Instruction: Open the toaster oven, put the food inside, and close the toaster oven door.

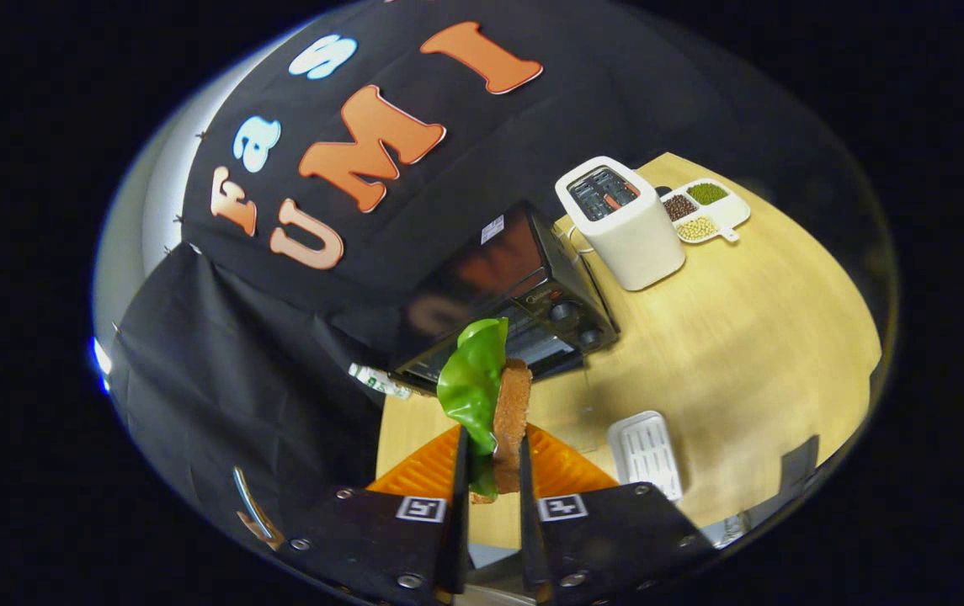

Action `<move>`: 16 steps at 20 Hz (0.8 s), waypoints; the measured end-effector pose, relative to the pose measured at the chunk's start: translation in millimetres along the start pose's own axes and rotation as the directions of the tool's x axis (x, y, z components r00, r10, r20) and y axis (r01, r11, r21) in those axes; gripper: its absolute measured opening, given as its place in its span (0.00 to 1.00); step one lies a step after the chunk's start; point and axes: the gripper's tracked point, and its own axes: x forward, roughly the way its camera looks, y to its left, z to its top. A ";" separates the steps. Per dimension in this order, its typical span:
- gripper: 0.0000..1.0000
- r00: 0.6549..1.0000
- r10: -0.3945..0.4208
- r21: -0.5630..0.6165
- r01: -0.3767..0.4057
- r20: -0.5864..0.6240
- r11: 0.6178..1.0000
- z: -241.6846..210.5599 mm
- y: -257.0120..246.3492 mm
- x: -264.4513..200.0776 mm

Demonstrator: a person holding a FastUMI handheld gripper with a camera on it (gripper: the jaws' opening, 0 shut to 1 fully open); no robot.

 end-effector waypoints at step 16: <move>0.21 0.963 0.069 0.410 -0.176 0.262 0.895 -39.6 -8.4 161.6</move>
